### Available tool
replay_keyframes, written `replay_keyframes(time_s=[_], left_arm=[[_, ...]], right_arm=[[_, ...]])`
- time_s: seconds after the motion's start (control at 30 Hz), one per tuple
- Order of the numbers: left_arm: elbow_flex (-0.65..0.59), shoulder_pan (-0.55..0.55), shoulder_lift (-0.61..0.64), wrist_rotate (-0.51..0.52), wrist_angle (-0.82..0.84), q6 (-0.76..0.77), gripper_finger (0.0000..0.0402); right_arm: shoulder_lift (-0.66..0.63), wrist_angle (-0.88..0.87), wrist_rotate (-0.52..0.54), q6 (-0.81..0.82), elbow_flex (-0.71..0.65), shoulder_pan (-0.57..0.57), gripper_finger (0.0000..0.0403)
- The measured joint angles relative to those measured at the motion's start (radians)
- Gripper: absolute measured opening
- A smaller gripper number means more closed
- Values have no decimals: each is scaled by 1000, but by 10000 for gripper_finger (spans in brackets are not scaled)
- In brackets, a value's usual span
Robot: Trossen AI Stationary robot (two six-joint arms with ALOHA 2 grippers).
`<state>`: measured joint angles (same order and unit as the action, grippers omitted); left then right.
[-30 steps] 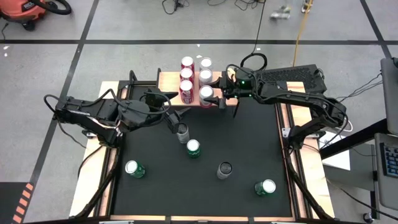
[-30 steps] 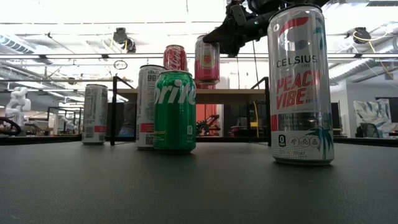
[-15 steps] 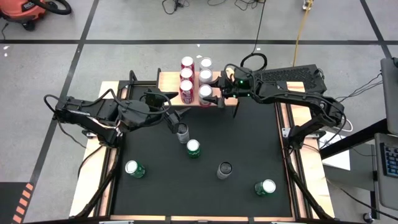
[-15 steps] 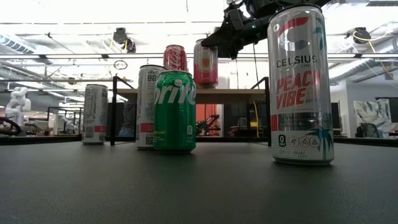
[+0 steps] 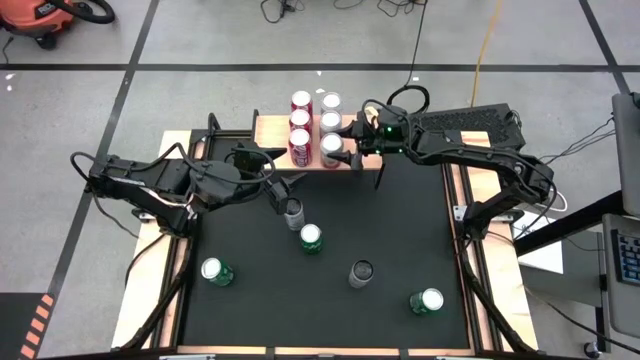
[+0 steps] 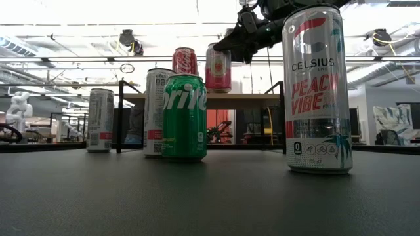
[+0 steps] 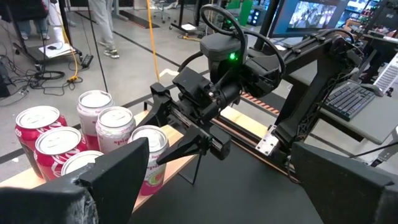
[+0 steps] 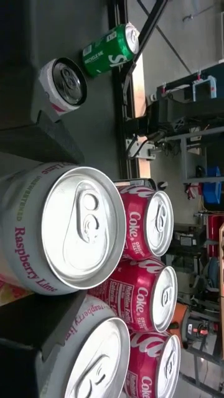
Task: Place canned beverage on shelf
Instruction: Put the white pink soda can on the shelf aligned with the other white pink soda cans
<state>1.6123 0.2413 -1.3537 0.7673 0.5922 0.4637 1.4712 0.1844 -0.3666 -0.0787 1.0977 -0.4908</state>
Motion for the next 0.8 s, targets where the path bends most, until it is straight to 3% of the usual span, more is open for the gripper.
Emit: replay_keyframes(time_s=[0.8], left_arm=[[0,0,0,0,0,0,396]], right_arm=[[0,21,25,27,0,-1,290]])
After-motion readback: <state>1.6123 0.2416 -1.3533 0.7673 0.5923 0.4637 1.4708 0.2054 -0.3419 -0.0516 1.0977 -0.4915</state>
